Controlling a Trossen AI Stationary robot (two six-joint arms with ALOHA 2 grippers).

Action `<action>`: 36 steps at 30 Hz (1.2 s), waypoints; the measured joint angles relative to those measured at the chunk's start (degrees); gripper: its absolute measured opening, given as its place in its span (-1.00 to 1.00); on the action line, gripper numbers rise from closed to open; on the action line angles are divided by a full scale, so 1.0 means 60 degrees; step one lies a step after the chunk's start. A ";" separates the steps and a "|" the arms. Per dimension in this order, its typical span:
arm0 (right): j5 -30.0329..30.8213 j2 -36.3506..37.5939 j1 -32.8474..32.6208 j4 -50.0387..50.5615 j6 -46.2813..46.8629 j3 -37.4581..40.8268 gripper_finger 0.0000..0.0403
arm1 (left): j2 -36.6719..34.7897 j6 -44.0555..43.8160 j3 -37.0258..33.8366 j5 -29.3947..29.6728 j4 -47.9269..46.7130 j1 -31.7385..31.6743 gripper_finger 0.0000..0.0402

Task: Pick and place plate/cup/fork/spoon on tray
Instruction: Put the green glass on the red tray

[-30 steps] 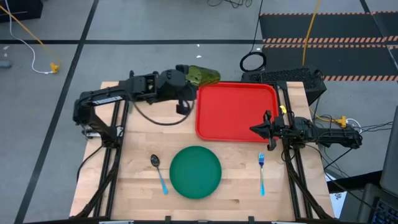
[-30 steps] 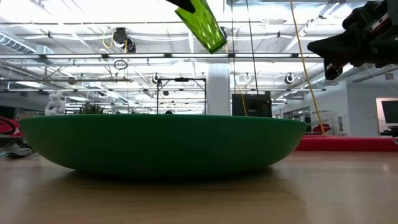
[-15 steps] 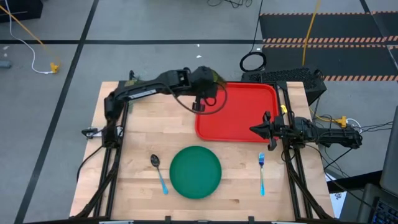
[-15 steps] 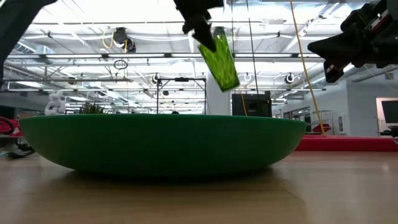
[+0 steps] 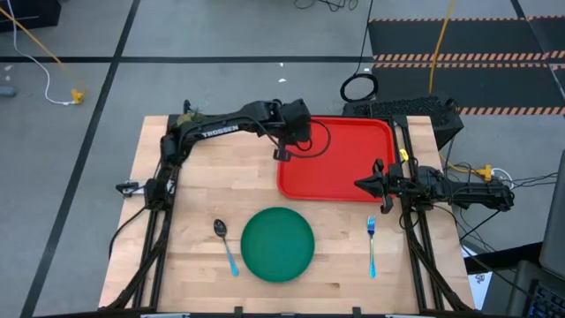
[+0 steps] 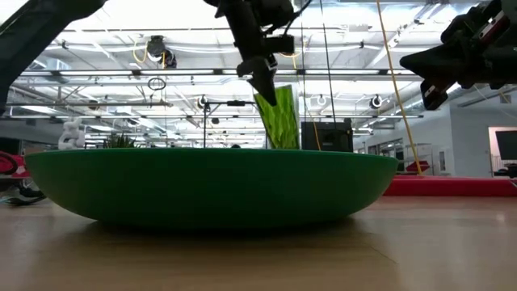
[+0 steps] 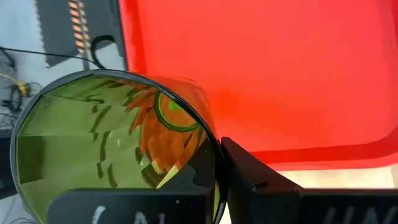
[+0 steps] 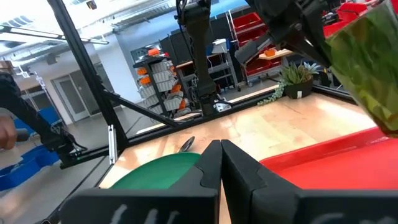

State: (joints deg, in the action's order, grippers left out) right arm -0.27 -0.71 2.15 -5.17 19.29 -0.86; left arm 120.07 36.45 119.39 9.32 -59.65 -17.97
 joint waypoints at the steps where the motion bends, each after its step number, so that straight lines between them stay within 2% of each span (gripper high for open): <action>1: 0.0003 0.0000 0.0000 0.0010 0.0000 0.0000 -1.00 | 0.0032 0.0017 -0.0002 -0.0011 -0.0049 -0.0012 -0.96; 10: 0.0015 0.0000 0.0004 0.0054 0.0000 0.0000 -1.00 | 0.0197 0.0319 -0.0139 -0.0050 -0.0102 -0.0392 -0.90; 15: 0.0018 -0.0004 0.0002 0.0050 0.0000 0.0000 -1.00 | 0.0290 0.0665 -0.0137 -0.0748 -0.0055 -0.0723 -0.96; 22: 0.0023 -0.0001 0.0002 0.0047 -0.0003 0.0000 -1.00 | 0.0636 0.1107 -0.0137 -0.0906 0.0229 -0.0978 -0.84; 31: 0.0027 -0.0006 0.0001 0.0079 -0.0037 0.0000 -1.00 | 0.0942 0.1367 -0.0137 -0.0746 0.0518 -0.1156 -0.93; 36: 0.0028 -0.0022 0.0003 0.0123 -0.0067 0.0000 -1.00 | 0.0943 0.1285 -0.0137 -0.0327 0.0751 -0.1152 -0.73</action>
State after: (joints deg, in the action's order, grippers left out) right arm -0.10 -0.84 2.17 -4.43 18.89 -0.86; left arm 125.73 44.15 118.56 7.36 -55.14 -24.88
